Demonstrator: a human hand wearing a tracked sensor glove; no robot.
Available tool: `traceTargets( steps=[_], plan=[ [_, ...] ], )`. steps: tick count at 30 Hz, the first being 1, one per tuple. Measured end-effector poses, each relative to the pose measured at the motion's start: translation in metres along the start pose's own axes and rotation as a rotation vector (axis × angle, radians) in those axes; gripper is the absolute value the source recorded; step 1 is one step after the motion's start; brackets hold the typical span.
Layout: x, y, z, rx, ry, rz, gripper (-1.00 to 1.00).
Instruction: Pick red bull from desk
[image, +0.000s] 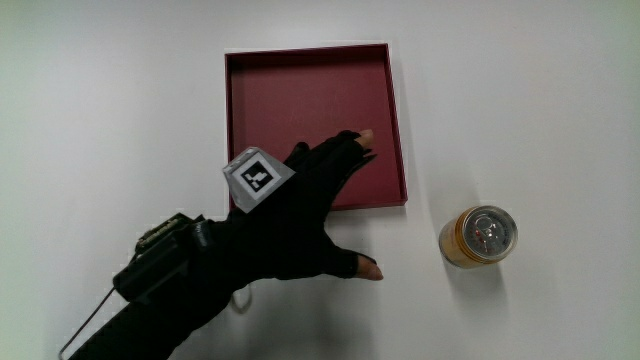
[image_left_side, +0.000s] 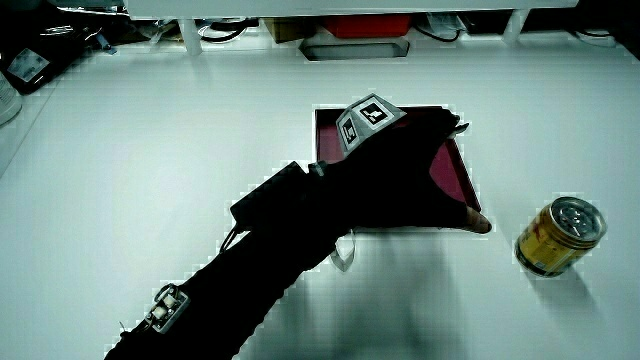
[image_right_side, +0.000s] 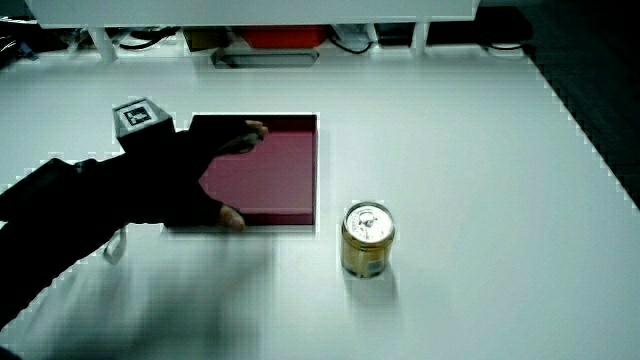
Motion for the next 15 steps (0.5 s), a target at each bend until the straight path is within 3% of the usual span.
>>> traceTargets(
  steps=[3, 5, 6, 9, 13, 15],
  plan=[
    [-0.004, 0.010, -0.007, -0.008, -0.040, -0.022, 0.00],
    [-0.004, 0.016, -0.012, -0.008, -0.029, -0.006, 0.00],
    [-0.005, 0.019, -0.013, -0.009, -0.001, -0.017, 0.00],
    [-0.009, 0.029, -0.020, -0.007, -0.036, -0.065, 0.00],
    [-0.012, 0.041, -0.031, -0.031, -0.048, -0.002, 0.00],
    [-0.012, 0.048, -0.036, -0.033, -0.055, -0.026, 0.00]
  ],
)
